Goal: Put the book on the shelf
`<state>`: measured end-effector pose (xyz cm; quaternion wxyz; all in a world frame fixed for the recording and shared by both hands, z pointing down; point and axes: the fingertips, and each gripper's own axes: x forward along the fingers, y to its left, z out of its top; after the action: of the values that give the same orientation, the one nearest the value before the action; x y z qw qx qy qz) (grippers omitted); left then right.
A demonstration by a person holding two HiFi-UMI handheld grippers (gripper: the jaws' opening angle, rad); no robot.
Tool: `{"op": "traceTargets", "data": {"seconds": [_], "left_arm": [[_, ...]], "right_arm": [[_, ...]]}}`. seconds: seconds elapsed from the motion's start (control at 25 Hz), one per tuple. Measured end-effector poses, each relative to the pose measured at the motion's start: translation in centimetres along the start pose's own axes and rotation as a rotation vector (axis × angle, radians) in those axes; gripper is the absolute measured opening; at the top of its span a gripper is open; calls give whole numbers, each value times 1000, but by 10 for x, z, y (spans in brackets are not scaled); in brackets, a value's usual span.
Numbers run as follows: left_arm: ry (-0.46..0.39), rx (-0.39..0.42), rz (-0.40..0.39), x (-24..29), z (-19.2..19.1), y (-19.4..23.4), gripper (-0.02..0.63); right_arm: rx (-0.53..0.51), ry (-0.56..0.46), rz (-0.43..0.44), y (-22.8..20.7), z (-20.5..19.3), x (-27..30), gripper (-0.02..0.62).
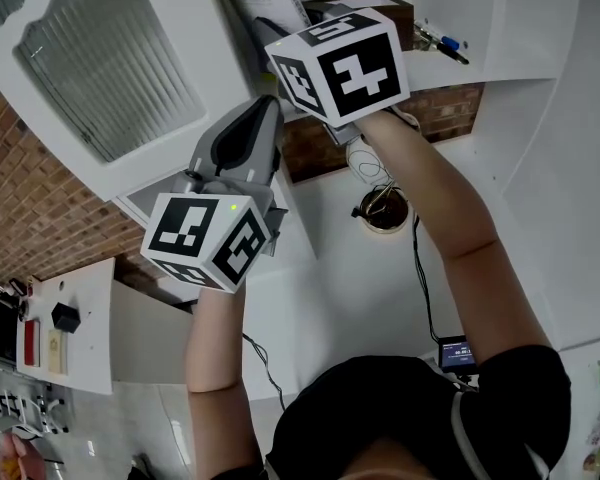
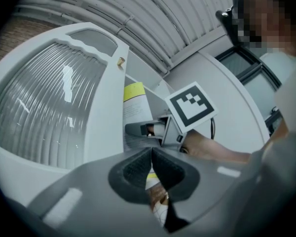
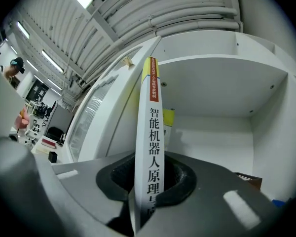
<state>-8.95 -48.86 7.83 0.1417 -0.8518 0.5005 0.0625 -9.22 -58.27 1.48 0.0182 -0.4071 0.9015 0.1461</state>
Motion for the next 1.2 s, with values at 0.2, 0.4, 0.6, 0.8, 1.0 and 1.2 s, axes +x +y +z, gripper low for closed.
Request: {"op": "traceTargets", "data": {"seconds": [0.2, 0.4, 0.6, 0.8, 1.0, 1.2], "left_arm": [[8, -15, 7, -3, -11, -3, 9], [23, -39, 5, -3, -21, -3, 9], [31, -43, -10, 0, -26, -11, 9], [29, -39, -23, 2, -26, -20, 9], [34, -48, -25, 3, -30, -25, 9], [50, -47, -40, 3, -36, -33, 9]], "right_arm": [[-55, -9, 13, 6, -1, -2, 98], [-77, -20, 22, 12, 3, -5, 117], [-92, -13, 42, 13, -3, -16, 138], [-86, -18, 54, 13, -11, -35, 147], [-81, -28, 63, 13, -16, -49, 150], [-81, -30, 59, 12, -22, -59, 146]]}}
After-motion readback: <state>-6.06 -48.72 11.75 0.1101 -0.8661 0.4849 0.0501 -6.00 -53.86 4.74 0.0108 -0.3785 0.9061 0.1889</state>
